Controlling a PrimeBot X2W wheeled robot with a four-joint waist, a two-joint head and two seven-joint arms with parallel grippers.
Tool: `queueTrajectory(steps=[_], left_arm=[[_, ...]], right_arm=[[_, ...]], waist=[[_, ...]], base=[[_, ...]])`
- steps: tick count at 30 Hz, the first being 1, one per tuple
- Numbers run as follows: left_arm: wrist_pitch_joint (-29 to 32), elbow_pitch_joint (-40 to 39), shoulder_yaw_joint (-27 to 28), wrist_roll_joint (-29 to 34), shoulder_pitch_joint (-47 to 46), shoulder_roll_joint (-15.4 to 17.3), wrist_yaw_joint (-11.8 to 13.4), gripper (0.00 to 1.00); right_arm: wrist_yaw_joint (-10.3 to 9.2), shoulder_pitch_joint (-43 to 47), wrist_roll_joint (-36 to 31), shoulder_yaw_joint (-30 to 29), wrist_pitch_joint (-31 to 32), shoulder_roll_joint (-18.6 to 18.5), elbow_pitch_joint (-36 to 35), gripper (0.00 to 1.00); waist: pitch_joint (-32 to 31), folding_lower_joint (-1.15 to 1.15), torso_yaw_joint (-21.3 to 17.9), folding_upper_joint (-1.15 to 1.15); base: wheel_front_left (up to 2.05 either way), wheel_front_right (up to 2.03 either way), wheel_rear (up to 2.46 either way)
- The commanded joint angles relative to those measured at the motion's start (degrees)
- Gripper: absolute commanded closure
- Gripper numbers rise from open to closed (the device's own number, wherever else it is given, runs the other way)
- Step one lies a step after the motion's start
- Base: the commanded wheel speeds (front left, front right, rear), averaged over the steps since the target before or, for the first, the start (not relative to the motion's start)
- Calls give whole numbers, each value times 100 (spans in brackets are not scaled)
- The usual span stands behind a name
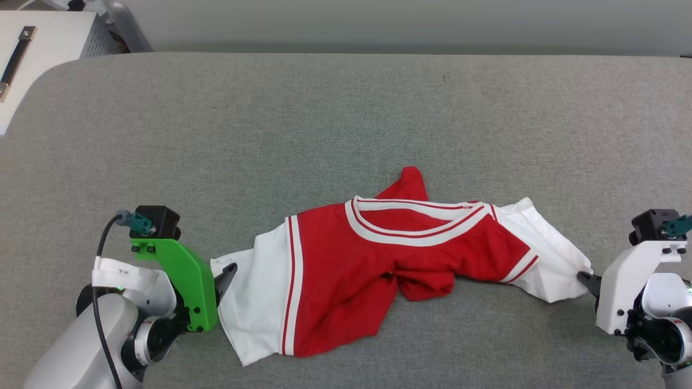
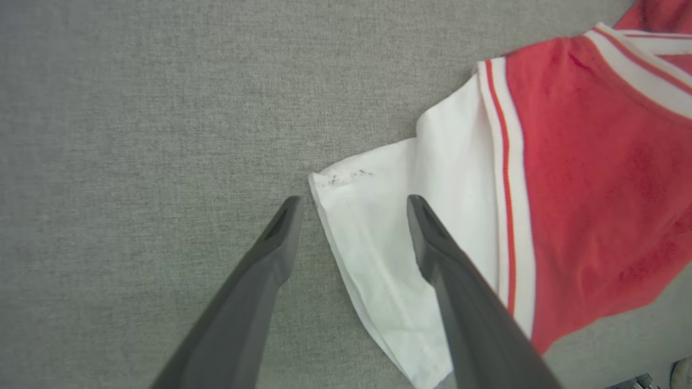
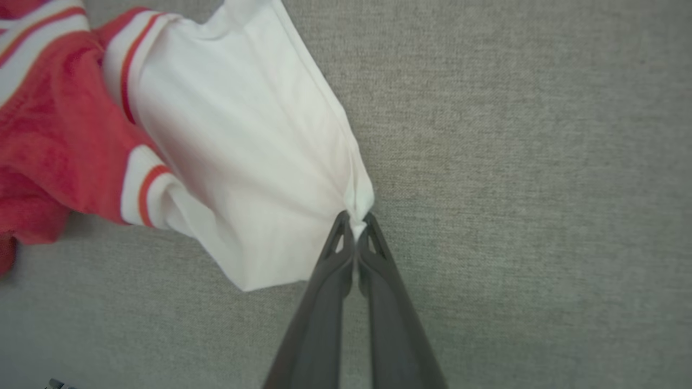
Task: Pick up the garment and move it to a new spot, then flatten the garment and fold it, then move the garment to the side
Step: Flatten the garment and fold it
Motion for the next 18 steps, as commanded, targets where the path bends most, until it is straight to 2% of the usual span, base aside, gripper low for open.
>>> queueTrajectory(steps=[1, 10, 11, 12, 14, 18], left_arm=[[60, 162, -42, -17, -154, -90, -51, 0], [609, 1187, -571, 6, -478, -443, -424, 0], [711, 1287, -656, 8, -492, -498, -458, 36], [754, 1358, -698, 0, -502, -546, -480, 100], [820, 1517, -762, -20, -524, -633, -522, 100], [571, 1740, -742, 62, -646, -711, -560, 100]], right_arm=[[-4, -30, -28, 27, 6, 36, -54, 100], [-4, -96, 11, 30, -24, 25, -137, 100], [-4, -103, 16, 23, -37, 23, -133, 100], [-4, -113, 19, 16, -49, 21, -130, 100], [-4, -136, 27, 10, -59, 13, -117, 100], [-4, -165, 42, -14, -104, -16, -107, 100]], waist=[[155, 0, -111, 0], [382, 0, -164, 0], [387, 0, -166, 0], [389, 0, -167, 0], [386, 0, -172, 0], [325, 0, -164, 0]], base=[[0, 0, 0], [0, 0, 0], [0, 0, 0], [0, 0, 0], [0, 0, 0], [0, 0, 0]])
